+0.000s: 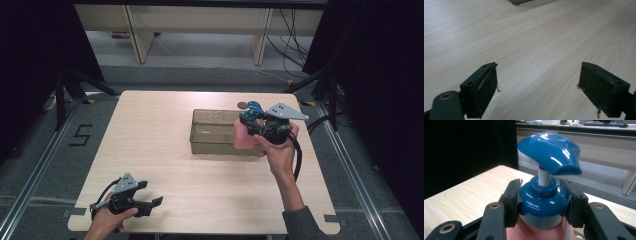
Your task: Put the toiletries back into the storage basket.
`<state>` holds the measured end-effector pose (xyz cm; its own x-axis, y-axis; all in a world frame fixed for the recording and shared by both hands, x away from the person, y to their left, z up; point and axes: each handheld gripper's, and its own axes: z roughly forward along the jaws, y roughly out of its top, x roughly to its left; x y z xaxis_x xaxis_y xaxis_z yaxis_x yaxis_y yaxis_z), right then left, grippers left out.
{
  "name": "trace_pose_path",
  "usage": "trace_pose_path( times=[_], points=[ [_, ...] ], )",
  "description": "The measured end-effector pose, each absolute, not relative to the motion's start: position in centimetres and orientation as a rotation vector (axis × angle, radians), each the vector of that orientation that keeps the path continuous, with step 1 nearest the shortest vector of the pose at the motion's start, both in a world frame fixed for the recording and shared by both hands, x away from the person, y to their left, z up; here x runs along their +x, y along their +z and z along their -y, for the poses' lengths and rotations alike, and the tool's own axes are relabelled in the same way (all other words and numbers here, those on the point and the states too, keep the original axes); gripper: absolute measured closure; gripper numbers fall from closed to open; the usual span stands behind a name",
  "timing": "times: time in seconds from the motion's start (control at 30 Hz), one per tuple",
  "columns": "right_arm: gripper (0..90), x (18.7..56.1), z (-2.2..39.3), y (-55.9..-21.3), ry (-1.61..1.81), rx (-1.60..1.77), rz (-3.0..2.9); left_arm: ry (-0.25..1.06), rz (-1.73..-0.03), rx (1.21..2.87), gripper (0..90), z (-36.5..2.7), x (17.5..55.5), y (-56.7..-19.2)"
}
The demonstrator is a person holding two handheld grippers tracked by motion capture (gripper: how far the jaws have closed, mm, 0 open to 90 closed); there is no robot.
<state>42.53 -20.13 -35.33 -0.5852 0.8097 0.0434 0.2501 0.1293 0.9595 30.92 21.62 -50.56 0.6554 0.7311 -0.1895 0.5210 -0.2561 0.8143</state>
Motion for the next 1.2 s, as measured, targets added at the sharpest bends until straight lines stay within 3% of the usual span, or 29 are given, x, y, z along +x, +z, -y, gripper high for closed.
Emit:
trace_pose_path(
  times=[1.2],
  points=[
    [53.6,48.6,22.6,-39.4,1.374,1.133,-1.871,0.279,-0.974,1.913,14.7,-21.7,30.9,-50.7]
  ],
)
